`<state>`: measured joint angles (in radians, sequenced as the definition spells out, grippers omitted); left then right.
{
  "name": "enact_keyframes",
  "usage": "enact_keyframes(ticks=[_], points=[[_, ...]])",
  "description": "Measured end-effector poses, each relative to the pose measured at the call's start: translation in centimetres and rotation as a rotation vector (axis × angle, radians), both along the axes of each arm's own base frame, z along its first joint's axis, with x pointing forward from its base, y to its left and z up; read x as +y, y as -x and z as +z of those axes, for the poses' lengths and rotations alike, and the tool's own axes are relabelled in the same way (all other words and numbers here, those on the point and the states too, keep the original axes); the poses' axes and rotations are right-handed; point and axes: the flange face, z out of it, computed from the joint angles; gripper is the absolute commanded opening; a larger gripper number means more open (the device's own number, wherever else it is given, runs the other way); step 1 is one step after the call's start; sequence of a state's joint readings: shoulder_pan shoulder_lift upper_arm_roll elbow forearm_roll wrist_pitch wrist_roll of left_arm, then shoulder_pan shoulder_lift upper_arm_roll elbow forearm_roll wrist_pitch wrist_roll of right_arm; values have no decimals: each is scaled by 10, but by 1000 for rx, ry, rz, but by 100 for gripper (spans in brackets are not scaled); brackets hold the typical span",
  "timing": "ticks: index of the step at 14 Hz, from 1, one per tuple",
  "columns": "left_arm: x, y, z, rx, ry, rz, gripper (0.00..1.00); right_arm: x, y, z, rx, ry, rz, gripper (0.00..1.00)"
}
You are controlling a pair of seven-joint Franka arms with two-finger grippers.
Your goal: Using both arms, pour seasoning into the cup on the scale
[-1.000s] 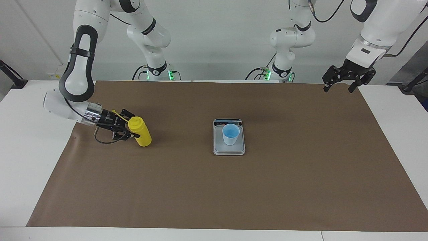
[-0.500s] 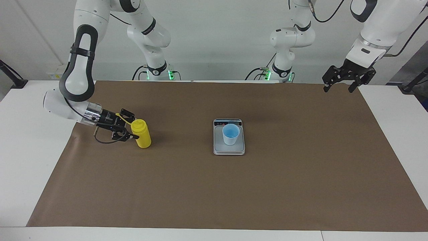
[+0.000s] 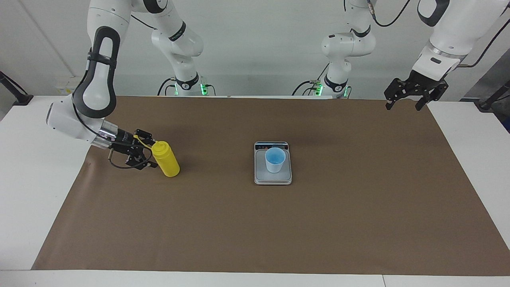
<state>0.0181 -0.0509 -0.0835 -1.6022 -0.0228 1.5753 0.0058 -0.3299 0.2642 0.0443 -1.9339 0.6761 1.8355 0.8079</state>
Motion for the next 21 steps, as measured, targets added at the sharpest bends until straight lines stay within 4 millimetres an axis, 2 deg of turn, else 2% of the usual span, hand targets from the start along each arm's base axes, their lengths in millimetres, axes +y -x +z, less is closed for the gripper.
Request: enact_keyframes(ticks=[3, 5, 7, 11, 17, 19, 21], points=[[-2, 1, 0, 4, -3, -4, 100, -8, 0, 11, -72, 94, 96, 100], [-1, 2, -4, 44, -5, -3, 100, -13, 2, 29, -117, 167, 167, 100], [0, -4, -8, 51, -4, -3, 100, -14, 2, 50, -158, 253, 260, 100], [-4, -7, -26, 72, -5, -9, 100, 0, -8, 90, -253, 393, 466, 100], [-1, -4, -20, 59, -5, -3, 100, 54, -10, 147, -397, 510, 750, 100], [-3, -4, -20, 58, -5, -6, 100, 77, -9, 155, -395, 588, 855, 100], [-3, -4, -21, 59, -5, -6, 100, 107, -11, 158, -395, 664, 966, 100]])
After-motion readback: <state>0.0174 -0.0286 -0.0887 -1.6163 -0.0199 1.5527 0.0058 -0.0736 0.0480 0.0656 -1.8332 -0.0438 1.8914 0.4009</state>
